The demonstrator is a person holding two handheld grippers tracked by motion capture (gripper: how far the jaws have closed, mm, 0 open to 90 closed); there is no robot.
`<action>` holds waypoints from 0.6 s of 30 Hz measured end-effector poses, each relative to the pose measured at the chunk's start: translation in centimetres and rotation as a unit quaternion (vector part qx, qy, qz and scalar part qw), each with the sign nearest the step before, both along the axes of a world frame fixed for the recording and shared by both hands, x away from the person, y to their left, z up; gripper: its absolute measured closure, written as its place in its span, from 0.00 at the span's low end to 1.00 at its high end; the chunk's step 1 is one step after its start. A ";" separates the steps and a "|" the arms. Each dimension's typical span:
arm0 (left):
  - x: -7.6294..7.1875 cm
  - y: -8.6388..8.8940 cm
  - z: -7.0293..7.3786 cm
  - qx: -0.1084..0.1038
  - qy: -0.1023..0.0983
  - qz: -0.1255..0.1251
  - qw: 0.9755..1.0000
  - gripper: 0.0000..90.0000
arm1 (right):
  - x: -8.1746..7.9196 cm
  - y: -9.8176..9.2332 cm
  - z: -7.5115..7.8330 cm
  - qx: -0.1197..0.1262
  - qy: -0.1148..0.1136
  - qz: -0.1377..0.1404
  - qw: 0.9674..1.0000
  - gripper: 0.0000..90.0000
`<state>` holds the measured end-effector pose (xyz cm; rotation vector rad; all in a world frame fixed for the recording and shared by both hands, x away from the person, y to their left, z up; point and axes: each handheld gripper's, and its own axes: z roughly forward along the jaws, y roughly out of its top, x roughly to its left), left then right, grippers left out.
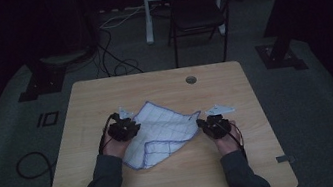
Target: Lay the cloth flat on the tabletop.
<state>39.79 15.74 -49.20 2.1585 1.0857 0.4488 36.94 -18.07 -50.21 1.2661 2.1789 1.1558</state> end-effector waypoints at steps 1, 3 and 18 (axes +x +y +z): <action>-1.0 -0.5 -0.4 0.007 0.005 -0.020 1.000 0.82 | 0.3 0.0 0.0 -0.004 0.001 -0.001 1.000 1.00; -1.8 -0.8 -0.8 0.002 0.010 -0.030 1.000 0.81 | 0.6 0.0 0.0 -0.008 0.002 -0.002 1.000 1.00; -3.5 -3.1 -3.6 0.007 0.050 -0.040 0.998 0.63 | 0.5 -0.4 -0.5 -0.004 0.005 -0.003 1.000 0.96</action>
